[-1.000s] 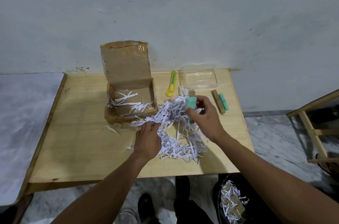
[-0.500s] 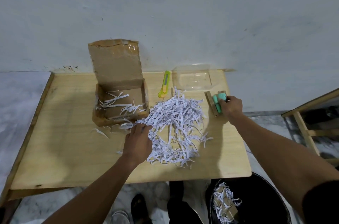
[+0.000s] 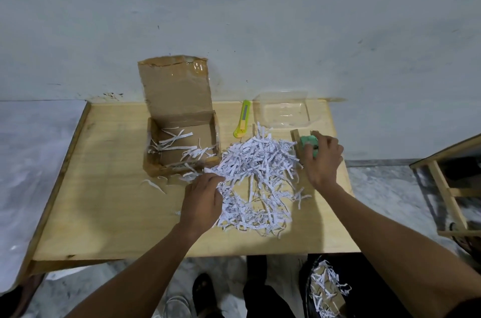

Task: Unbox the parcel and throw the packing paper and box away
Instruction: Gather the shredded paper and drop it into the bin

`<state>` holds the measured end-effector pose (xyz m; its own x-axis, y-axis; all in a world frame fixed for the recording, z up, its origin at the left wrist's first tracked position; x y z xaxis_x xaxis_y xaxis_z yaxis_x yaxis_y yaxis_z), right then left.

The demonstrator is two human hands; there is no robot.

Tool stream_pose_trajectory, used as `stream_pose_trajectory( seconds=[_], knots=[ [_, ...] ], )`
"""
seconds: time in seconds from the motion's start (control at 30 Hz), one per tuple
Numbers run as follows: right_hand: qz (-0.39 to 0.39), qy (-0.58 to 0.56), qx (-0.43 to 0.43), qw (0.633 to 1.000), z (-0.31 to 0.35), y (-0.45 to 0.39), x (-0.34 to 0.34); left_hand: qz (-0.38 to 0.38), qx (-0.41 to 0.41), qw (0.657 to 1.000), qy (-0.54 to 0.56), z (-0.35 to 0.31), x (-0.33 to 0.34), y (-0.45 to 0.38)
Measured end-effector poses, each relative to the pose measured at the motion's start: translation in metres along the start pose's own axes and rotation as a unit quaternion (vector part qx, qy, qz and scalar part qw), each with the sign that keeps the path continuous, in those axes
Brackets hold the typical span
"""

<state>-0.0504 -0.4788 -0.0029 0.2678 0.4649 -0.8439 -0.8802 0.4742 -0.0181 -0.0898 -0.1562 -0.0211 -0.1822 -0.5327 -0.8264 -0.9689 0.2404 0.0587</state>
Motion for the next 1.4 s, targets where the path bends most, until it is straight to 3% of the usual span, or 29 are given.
stream_pose_trajectory(
  seconds=[0.1, 0.17, 0.3, 0.47, 0.67, 0.8, 0.9, 1.0, 1.13, 1.23, 1.4],
  knots=[
    [0.043, -0.046, -0.117, 0.991, 0.033, 0.016, 0.010, -0.102, -0.020, 0.995, -0.003, 0.001, -0.019, 0.018],
    [0.112, -0.050, -0.158, 0.980, 0.051, 0.019, 0.027, -0.123, -0.063, 0.990, 0.002, 0.013, -0.019, 0.031],
    [0.180, 0.040, -0.196, 0.963, 0.077, 0.009, 0.059, -0.082, -0.150, 0.984, 0.042, 0.039, 0.002, 0.041],
    [0.293, 0.120, -0.204, 0.926, 0.079, 0.019, 0.106, -0.027, -0.140, 0.987, 0.071, 0.030, 0.028, 0.028],
    [0.300, 0.110, -0.265, 0.910, 0.079, 0.068, 0.103, 0.013, -0.117, 0.987, 0.108, 0.009, 0.042, 0.016],
    [0.236, 0.045, -0.317, 0.917, 0.079, 0.083, 0.058, -0.089, -0.065, 0.993, 0.048, 0.003, 0.002, 0.023],
    [0.136, -0.025, -0.311, 0.940, 0.059, 0.091, 0.010, -0.149, -0.085, 0.985, 0.005, 0.020, -0.024, 0.041],
    [0.131, -0.041, -0.264, 0.955, 0.024, 0.103, 0.003, -0.046, -0.086, 0.995, 0.018, 0.036, -0.007, 0.051],
    [0.169, -0.016, -0.274, 0.947, 0.012, 0.114, 0.037, 0.050, 0.033, 0.998, -0.036, 0.015, 0.028, 0.048],
    [0.170, -0.003, -0.271, 0.948, 0.032, 0.105, 0.057, 0.056, 0.079, 0.993, -0.063, -0.003, 0.041, 0.035],
    [0.199, -0.020, -0.259, 0.945, 0.062, 0.083, 0.083, 0.030, 0.088, 0.995, -0.034, -0.018, 0.050, 0.017]
  ],
)
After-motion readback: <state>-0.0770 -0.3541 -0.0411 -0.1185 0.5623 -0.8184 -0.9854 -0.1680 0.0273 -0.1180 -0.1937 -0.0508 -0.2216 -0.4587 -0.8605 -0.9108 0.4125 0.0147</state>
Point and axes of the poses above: each hand's wrist, its own y-axis away from the middle knuckle, its own x-axis out of the palm, z = x × y, the point moved 9 cm from there along -y, towards the middle knuckle, and after that the axes turned 6 degrees about y, right-handed, at the moved point
